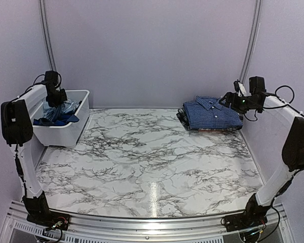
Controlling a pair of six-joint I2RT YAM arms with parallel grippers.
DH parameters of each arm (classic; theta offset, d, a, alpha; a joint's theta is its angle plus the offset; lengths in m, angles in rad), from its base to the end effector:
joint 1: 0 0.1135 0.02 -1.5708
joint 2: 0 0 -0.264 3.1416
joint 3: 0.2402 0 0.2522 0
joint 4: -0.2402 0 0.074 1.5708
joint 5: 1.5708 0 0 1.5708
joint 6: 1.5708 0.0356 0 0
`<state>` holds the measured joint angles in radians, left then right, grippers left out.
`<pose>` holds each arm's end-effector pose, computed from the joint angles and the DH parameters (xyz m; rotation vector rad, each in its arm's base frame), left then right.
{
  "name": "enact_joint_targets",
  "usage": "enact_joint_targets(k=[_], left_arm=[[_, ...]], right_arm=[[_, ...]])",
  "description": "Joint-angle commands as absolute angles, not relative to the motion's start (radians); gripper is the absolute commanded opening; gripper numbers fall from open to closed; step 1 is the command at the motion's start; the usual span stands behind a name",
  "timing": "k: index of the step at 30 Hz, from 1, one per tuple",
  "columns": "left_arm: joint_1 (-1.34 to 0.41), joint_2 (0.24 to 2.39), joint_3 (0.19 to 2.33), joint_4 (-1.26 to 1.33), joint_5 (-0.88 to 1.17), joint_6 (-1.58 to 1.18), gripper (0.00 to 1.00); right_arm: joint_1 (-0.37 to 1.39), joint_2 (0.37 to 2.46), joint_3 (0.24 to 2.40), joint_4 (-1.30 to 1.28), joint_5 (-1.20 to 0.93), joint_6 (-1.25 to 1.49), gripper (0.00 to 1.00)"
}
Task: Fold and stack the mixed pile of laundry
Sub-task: Pick up the crumpled T-shirt from the bin, then place the crumpled T-shirt at the center of the board.
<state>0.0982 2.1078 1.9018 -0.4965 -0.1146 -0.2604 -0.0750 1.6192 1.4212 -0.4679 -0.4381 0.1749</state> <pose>0.4878 0.0521 0.2783 -0.4637 2.2202 0.0445 0.3684 -0.0125 0.3222 0.0381 2.2166 0.5435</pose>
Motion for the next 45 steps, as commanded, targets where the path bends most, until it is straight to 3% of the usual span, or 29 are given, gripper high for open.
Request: enact_joint_targets(k=[1,16,24,30,35,38,43,45], left_arm=[[0.094,1.87,1.942,-0.42,-0.058,-0.222,0.0],[0.014,1.532,1.98,-0.168,0.272,-0.387,0.0],[-0.3,1.534,2.135,-0.127,0.367,-0.416,0.0],[-0.444,1.584,2.287,-0.117,0.369,-0.46,0.0],[-0.542,1.616,2.285,-0.077,0.394,-0.553,0.0],[-0.567,1.599,2.173,-0.028,0.394,-0.647,0.0],[-0.507,1.426,1.646,0.043,0.182,-0.747,0.0],[-0.451,1.432,1.515,-0.032,0.165,-0.749,0.07]], right_arm=[[-0.074,1.58,1.429,-0.45,-0.47,0.186,0.84],[-0.029,1.527,1.372,-0.418,-0.498,0.221,0.82],[-0.016,1.486,1.338,-0.404,-0.504,0.246,0.82],[-0.016,1.457,1.316,-0.398,-0.514,0.262,0.82],[-0.017,1.445,1.307,-0.394,-0.519,0.275,0.82],[-0.016,1.44,1.302,-0.394,-0.522,0.278,0.82],[-0.016,1.426,1.269,-0.402,-0.526,0.269,0.82],[-0.014,1.419,1.244,-0.41,-0.539,0.263,0.82]])
